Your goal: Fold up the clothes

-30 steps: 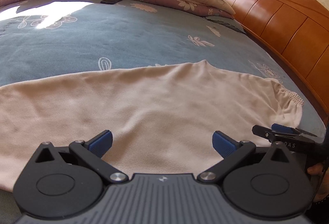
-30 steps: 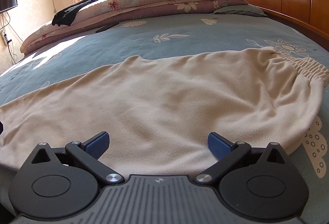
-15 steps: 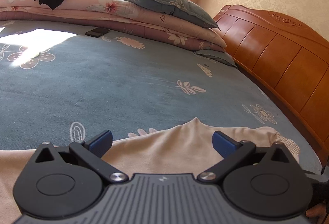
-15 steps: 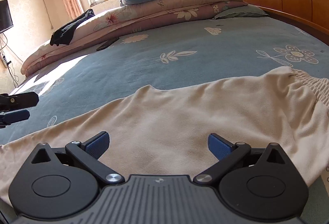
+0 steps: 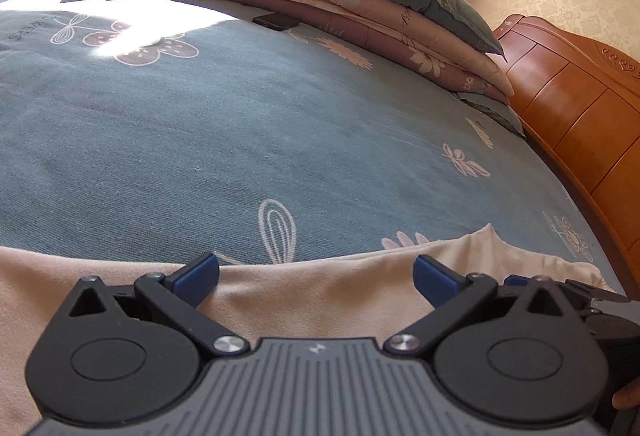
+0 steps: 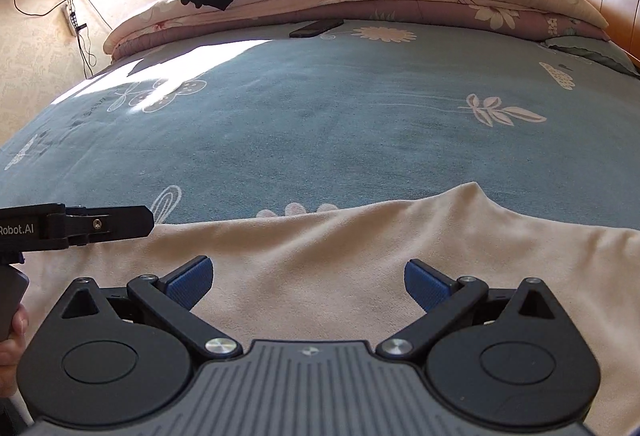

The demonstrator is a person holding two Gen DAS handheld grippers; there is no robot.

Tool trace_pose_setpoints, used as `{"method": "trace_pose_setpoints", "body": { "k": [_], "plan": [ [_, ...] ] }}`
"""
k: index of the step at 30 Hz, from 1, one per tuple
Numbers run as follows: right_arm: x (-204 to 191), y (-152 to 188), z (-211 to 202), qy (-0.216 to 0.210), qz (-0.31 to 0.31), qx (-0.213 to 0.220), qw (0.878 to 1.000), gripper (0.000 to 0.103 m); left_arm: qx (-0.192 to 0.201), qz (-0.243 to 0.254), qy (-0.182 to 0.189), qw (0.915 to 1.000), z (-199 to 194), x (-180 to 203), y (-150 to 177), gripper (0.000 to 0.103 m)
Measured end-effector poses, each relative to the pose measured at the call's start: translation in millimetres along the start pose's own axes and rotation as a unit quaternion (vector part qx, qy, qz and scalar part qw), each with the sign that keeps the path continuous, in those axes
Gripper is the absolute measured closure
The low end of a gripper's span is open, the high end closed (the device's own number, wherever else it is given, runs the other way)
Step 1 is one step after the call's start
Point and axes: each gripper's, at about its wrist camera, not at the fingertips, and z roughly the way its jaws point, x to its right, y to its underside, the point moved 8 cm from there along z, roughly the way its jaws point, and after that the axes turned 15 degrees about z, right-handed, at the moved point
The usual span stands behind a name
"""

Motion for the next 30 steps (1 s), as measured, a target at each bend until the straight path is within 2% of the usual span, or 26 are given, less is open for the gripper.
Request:
{"method": "trace_pose_setpoints", "body": {
  "k": [3, 7, 13, 17, 19, 22, 25, 27, 30],
  "plan": [
    [0.1, 3.6, 8.7, 0.009, 0.003, -0.004, 1.0, 0.0, 0.002, -0.002, 0.001, 1.0, -7.8, -0.2, 0.5, 0.0],
    [-1.1, 9.2, 4.0, -0.002, 0.026, -0.003, 1.0, 0.0, 0.005, -0.007, 0.002, 1.0, -19.0, -0.7, 0.9, 0.0],
    [-1.7, 11.9, -43.2, -0.012, 0.039, 0.021, 0.999, 0.0, 0.01, -0.014, 0.005, 0.9998, -35.9, -1.4, 1.6, 0.0],
    [5.9, 14.4, -84.2, -0.051, 0.074, 0.034, 0.995, 0.0, 0.013, -0.018, 0.006, 0.9997, -47.1, -1.9, 2.0, 0.0],
    [9.1, 19.9, -96.0, -0.066, 0.076, 0.023, 0.995, 0.0, 0.011, -0.01, 0.01, 0.9998, -68.9, -5.1, 16.8, 0.0],
    [13.8, 31.6, -102.0, -0.097, 0.075, 0.018, 0.992, 0.0, -0.023, -0.021, -0.003, 0.9995, -91.6, -23.9, 43.0, 0.0],
    [22.4, 46.7, -86.6, -0.114, 0.093, -0.001, 0.989, 0.0, -0.053, -0.046, -0.036, 0.9969, -105.8, -46.6, 66.0, 0.001],
    [28.9, 59.4, -76.4, -0.094, 0.095, -0.009, 0.991, 0.0, -0.071, -0.055, -0.051, 0.9946, -111.9, -56.5, 80.1, 0.001],
    [32.3, 74.8, -73.8, -0.074, 0.07, -0.011, 0.995, 0.0, -0.097, -0.004, -0.084, 0.9918, -118.5, -51.6, 95.4, 0.001]
  ]
}}
